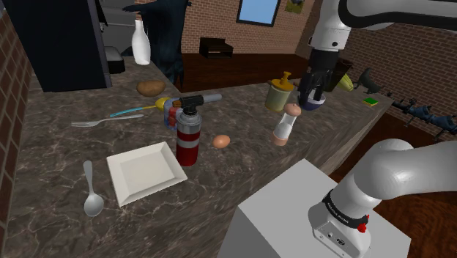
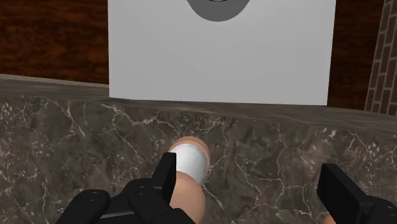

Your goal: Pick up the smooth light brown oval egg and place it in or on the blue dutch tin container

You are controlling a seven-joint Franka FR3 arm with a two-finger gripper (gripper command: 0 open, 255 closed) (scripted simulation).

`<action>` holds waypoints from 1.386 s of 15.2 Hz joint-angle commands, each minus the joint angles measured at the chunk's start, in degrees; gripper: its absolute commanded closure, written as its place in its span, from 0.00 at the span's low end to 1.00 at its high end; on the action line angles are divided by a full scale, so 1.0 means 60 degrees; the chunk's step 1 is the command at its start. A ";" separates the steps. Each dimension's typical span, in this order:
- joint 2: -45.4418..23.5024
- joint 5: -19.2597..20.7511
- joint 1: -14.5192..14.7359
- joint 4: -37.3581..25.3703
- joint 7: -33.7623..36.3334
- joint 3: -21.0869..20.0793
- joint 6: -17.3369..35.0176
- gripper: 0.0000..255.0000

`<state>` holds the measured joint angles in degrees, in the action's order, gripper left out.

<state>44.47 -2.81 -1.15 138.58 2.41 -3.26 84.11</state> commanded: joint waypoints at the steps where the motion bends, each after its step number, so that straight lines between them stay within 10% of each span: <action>1: 0.0000 0.0000 0.0000 0.0000 0.0000 0.0000 0.0000 0.00; 21: -0.4513 -0.3645 -0.0454 0.0594 0.6799 -0.3086 0.6380 0.00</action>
<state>19.39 -24.02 -3.69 142.54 41.21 -20.98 120.04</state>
